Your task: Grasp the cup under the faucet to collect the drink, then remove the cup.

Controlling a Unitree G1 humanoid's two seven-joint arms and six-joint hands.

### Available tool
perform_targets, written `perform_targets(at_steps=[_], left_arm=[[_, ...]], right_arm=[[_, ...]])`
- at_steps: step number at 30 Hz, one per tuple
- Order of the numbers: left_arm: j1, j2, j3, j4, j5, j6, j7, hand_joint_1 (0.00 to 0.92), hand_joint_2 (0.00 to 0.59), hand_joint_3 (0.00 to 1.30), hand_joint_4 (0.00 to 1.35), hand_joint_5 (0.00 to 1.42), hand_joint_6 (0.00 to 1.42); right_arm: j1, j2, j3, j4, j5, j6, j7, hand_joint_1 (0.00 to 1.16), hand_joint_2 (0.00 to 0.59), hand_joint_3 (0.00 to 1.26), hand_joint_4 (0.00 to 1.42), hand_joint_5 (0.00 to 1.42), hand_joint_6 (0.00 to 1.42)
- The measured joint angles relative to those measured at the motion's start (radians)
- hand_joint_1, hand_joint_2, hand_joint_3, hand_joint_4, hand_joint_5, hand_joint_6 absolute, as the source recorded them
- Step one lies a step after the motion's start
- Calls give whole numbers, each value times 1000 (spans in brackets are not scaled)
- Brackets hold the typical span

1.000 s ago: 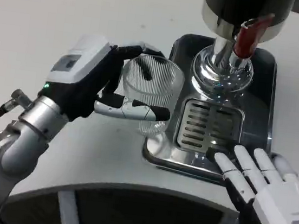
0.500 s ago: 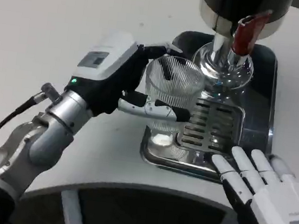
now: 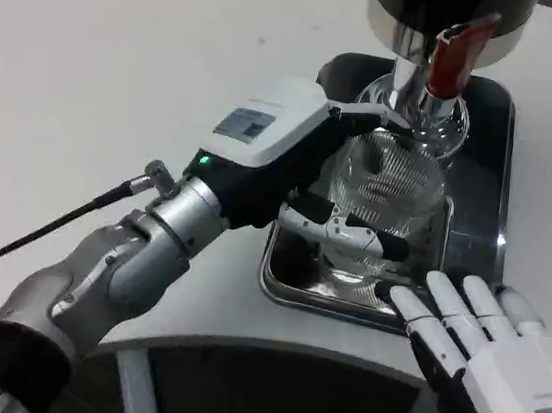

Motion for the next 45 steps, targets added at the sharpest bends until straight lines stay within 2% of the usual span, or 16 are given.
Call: perform_targets(at_steps=[6,11,17,20,26,32,40,45], left_arm=[[-16,-2,-29,5,19,1,27,491,45,898,999,1211,1424],[-19,-3,-31,5,40,13,46,481,49,839,921,1142,1422],[-20,-4,-33,5,52,29,65,484,58,806,884,1095,1422],[-20,-7,-39,5,57,38,81,473,66,759,788,1030,1389],[-22,-13,-60,-1,82,42,107,461,96,674,695,938,1315],[-23,-21,-67,-1,82,43,107,449,122,609,622,872,1279],[-23,-19,-68,-7,87,46,108,417,140,567,549,781,1204],[-22,2,-68,-9,93,49,114,361,139,480,436,658,1079]], right_arm=[[0,0,-38,0,38,-17,3,490,433,114,12,0,1],[1,0,-87,0,72,-30,11,490,433,114,12,0,1],[1,0,-116,0,108,-34,29,490,433,114,12,0,1],[1,0,-132,0,117,-38,34,490,433,114,12,0,1],[0,0,-166,0,153,-53,41,490,433,114,12,0,1],[2,1,-180,0,179,-84,41,490,432,114,12,0,1],[-2,1,-197,0,180,-87,44,490,428,115,12,0,1],[-2,1,-196,0,181,-92,44,490,428,115,12,0,1]])
